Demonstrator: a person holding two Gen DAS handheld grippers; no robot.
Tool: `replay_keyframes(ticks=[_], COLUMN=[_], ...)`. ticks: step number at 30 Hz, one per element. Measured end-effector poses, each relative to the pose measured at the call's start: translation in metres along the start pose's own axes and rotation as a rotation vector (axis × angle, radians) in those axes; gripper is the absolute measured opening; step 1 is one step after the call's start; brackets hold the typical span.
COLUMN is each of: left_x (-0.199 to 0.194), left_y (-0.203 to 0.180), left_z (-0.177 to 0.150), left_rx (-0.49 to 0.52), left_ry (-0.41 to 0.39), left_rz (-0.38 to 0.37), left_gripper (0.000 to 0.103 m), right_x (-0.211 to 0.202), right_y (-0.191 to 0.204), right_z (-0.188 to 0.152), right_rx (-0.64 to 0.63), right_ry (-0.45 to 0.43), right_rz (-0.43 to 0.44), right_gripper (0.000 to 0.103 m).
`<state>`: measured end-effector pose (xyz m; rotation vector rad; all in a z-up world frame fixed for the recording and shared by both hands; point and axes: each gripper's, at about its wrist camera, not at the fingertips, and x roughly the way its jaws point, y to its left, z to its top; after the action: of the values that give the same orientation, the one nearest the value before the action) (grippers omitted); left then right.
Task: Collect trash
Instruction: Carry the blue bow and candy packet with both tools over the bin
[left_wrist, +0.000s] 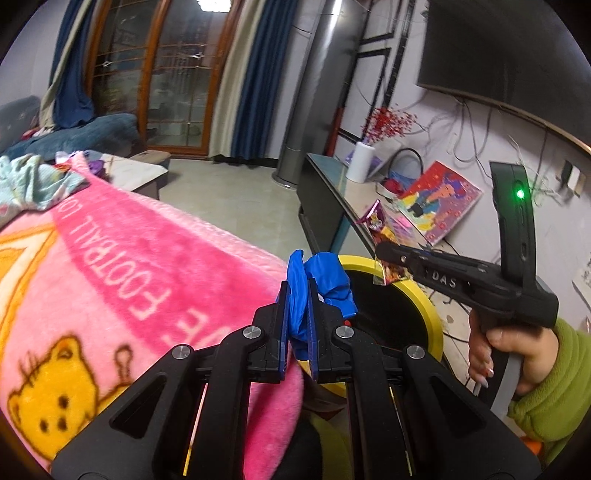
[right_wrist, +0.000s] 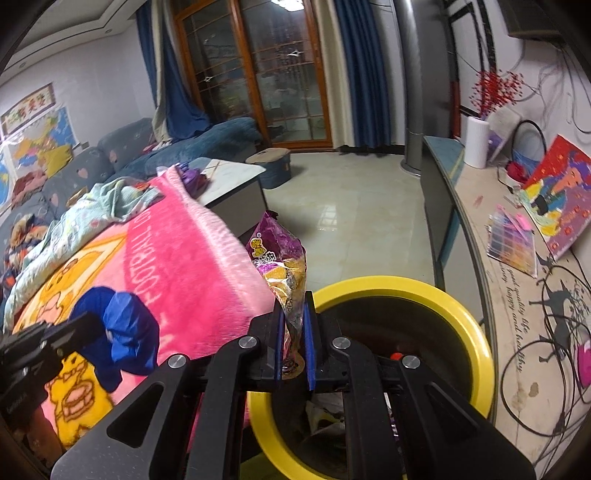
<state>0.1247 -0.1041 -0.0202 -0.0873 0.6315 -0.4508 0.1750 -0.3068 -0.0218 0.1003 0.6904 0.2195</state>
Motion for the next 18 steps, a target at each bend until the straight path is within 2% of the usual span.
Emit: replay_keyframes(ticks=[18], left_x=[0.027], left_y=[-0.049], left_z=[-0.009], left_rx=[0.113], left_ry=[0.035], left_rz=[-0.057], left_gripper=[0.004], right_x=[-0.015], right_y=[-0.065], right_z=[-0.014], right_rx=[0.115], right_ry=[-0.017], right_rz=[-0.054], right_gripper=[0.009])
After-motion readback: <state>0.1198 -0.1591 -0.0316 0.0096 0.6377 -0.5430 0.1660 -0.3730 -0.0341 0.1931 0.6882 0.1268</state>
